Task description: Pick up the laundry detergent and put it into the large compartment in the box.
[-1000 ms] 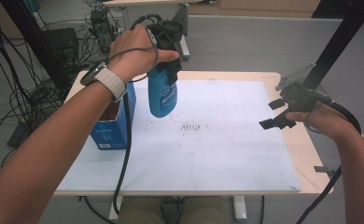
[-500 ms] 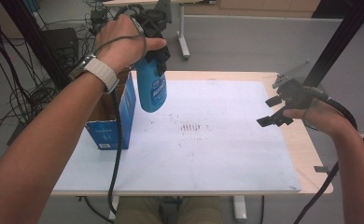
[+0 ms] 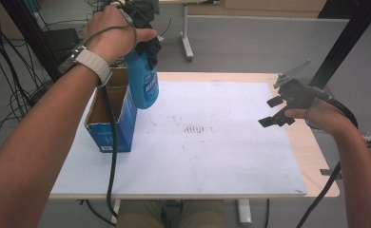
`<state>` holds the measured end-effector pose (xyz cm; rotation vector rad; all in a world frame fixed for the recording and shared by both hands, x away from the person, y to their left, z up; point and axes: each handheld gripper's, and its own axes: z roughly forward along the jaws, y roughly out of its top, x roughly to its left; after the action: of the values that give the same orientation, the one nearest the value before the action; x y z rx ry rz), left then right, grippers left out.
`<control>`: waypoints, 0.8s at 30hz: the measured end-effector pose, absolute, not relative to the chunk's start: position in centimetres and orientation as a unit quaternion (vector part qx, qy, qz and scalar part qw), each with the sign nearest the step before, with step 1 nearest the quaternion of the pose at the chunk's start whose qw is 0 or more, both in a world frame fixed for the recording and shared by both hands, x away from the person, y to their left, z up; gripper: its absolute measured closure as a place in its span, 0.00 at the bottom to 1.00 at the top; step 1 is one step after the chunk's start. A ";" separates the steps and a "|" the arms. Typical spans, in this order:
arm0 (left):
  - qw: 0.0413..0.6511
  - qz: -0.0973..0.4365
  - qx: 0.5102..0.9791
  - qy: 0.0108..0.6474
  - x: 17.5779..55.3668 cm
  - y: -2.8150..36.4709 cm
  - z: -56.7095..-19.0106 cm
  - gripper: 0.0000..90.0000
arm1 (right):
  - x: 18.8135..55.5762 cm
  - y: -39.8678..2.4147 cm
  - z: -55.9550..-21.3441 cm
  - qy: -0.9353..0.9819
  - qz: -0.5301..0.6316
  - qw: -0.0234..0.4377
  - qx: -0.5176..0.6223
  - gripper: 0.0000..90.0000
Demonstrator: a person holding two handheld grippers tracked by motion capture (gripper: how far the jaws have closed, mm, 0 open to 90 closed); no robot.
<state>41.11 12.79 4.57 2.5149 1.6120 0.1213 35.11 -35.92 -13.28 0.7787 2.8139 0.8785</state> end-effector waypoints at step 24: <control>0.077 0.047 0.793 0.603 41.4 17.4 6.4 0.41 | 36.5 -35.2 -13.7 0.925 0.289 0.039 0.244 0.11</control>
<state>41.36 17.43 6.38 2.3753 1.8063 0.1400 36.52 -35.20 -13.73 0.7476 2.8364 0.8857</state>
